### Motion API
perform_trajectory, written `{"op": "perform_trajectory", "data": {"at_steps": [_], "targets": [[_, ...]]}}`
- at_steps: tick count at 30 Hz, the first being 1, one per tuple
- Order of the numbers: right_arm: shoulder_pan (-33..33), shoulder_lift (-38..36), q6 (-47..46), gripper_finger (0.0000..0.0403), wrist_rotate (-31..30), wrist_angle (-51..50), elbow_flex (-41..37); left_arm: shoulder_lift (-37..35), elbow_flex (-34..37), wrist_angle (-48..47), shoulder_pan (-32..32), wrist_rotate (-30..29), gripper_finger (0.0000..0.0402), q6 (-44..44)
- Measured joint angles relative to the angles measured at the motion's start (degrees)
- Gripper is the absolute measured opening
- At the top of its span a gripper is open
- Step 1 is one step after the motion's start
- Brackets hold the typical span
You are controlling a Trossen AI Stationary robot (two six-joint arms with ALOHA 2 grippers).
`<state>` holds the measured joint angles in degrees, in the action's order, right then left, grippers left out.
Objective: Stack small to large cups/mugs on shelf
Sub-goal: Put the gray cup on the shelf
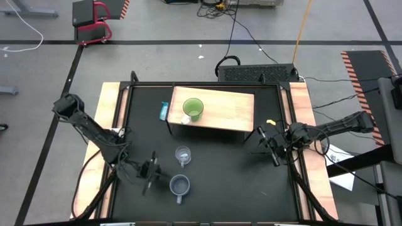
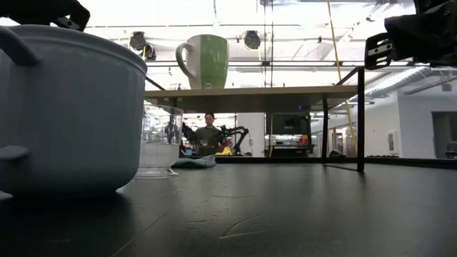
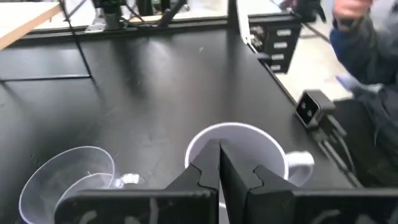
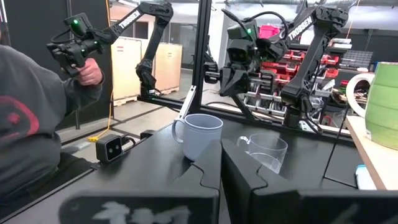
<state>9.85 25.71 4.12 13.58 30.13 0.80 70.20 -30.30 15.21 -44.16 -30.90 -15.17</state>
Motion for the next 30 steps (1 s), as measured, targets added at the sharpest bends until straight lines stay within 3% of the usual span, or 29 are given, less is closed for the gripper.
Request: {"op": "perform_trajectory", "data": {"at_steps": [15,21,30], "targets": [[0.00,0.00,-0.44,0.0000,0.00,0.00,0.00,-0.01,-0.23,-0.34,1.38,1.49,0.0003,-1.93],[0.00,0.00,-0.44,0.0000,0.01,-0.02,0.00,-0.01,-2.50,-1.18,1.35,6.41,0.0010,-0.37],[0.00,0.00,-0.37,0.0000,0.00,-0.24,0.00,-0.01,-6.63,-6.39,1.40,7.45,0.0004,-2.52]]}}
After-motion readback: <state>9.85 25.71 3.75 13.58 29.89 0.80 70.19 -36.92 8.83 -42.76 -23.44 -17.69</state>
